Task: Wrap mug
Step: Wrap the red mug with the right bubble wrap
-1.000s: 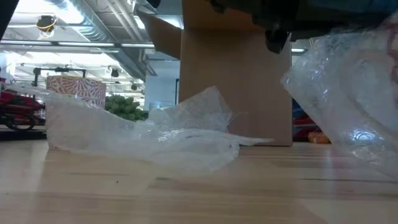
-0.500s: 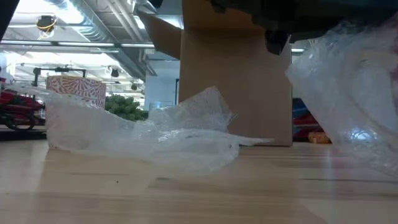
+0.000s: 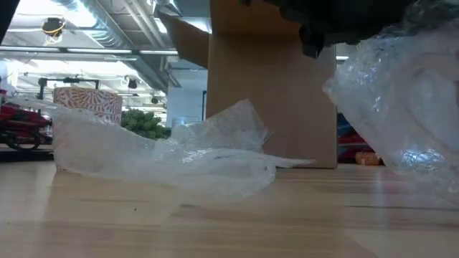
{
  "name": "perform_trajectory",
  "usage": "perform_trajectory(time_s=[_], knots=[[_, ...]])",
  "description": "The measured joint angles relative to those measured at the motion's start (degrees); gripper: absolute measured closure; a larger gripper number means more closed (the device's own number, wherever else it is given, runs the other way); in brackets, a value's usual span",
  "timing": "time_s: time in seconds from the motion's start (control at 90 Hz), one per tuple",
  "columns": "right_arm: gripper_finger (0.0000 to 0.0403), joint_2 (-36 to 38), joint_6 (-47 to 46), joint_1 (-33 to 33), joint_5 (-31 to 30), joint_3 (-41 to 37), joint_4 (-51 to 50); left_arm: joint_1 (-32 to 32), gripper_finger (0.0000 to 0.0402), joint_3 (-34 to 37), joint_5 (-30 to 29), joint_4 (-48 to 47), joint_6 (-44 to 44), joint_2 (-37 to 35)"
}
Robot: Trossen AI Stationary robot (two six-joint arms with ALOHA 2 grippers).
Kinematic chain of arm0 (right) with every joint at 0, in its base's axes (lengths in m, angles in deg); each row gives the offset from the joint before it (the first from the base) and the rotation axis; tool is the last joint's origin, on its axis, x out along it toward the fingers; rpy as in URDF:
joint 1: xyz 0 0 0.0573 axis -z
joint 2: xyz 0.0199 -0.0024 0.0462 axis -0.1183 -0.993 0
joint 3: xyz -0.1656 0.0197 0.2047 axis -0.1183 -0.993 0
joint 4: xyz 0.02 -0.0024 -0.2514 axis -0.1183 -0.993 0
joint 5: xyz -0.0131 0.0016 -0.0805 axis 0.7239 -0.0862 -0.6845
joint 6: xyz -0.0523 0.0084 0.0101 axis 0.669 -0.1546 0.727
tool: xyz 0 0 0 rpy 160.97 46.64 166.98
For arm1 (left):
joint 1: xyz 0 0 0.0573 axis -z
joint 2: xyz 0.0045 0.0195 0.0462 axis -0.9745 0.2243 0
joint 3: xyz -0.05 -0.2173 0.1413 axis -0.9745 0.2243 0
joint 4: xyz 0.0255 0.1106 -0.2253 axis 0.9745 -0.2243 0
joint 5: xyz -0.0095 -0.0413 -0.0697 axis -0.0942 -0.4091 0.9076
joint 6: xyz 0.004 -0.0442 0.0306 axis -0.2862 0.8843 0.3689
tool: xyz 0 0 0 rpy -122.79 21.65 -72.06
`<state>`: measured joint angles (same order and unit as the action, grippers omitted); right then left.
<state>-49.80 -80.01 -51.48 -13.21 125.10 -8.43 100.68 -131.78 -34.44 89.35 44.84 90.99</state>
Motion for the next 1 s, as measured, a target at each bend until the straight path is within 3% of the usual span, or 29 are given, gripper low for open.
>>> perform_trajectory(time_s=[0.122, 0.267, 0.333, 0.511, 0.744, 1.0], knots=[[0.0403, 0.1, 1.5, 0.0, 0.3, 6.0, -7.1, 0.0, 0.0253, 0.0, -0.1, -0.4, -0.5, 0.0], [0.0403, 0.2, 1.5, 0.0, -6.1, 8.7, -11.0, 0.0, 0.0252, -0.1, -0.5, -0.3, -1.0, 0.0], [0.0403, 0.2, 1.6, 0.0, -8.2, 7.7, -10.3, 0.0, 0.0252, -0.1, -0.5, -0.3, -1.0, 0.0], [0.0403, -0.9, 1.1, 0.1, -6.5, 0.3, -5.4, 0.0, 0.0252, -0.1, -0.6, -0.4, -0.7, -0.1], [0.0403, -0.9, -0.7, 0.1, -5.6, -9.8, 7.9, -0.1, 0.0252, -0.2, -0.8, -0.2, -1.1, -0.1], [0.0403, 0.0, 0.1, 0.1, -3.3, -5.3, 1.0, -0.1, 0.0252, -0.2, -0.8, -0.4, -1.1, -0.1]])
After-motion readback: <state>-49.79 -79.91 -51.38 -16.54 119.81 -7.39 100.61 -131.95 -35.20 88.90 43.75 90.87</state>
